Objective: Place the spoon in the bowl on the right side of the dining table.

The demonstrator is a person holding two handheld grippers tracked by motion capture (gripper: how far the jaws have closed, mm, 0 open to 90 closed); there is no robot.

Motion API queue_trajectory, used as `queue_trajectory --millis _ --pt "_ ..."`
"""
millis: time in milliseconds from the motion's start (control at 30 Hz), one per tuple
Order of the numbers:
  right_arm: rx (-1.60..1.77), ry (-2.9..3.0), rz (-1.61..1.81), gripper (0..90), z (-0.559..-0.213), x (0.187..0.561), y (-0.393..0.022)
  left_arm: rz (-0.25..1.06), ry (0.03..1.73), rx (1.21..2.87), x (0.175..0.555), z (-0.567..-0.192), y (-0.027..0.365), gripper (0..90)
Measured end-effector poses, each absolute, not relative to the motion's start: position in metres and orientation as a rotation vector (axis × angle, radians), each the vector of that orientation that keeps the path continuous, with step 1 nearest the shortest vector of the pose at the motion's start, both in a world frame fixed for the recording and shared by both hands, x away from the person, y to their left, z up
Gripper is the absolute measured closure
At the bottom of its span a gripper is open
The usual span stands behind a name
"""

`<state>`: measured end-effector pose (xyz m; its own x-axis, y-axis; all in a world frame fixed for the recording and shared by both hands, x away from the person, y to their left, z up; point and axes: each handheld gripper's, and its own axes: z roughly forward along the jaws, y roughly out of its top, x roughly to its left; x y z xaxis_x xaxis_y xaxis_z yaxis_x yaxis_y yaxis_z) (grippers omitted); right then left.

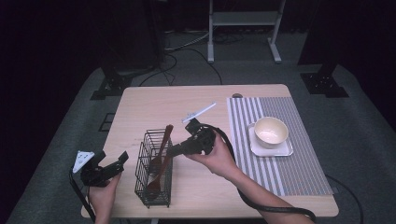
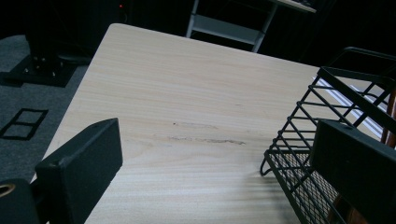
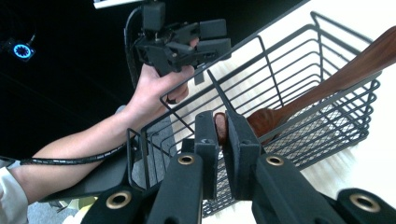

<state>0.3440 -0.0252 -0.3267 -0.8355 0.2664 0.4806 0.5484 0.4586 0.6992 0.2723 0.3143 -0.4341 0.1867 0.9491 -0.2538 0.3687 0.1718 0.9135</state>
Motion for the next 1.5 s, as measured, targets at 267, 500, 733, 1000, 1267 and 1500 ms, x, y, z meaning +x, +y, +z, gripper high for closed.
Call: queue_trajectory --millis 267,500,733,1000,1267,1500 --pt "-0.722 -2.381 -1.343 83.8 -0.321 0.347 -0.034 0.686 1.374 1.393 0.273 -0.434 0.314 1.6" --pt "-0.736 -2.345 -1.368 83.8 -0.316 0.349 -0.04 0.69 1.371 1.393 0.273 -0.434 0.313 1.6" --pt "-0.742 -2.339 -1.379 83.8 -0.311 0.349 -0.045 0.691 1.373 1.394 0.273 -0.434 0.312 1.6" --pt "-0.752 -2.308 -1.404 83.8 -0.304 0.35 -0.054 0.691 1.372 1.396 0.273 -0.435 0.313 1.6" --pt "-0.764 -2.3 -1.42 83.8 -0.298 0.351 -0.062 0.692 1.373 1.4 0.273 -0.435 0.312 1.6" --pt "-0.775 -2.247 -1.44 83.8 -0.295 0.354 -0.071 0.691 1.371 1.404 0.273 -0.435 0.312 1.6"
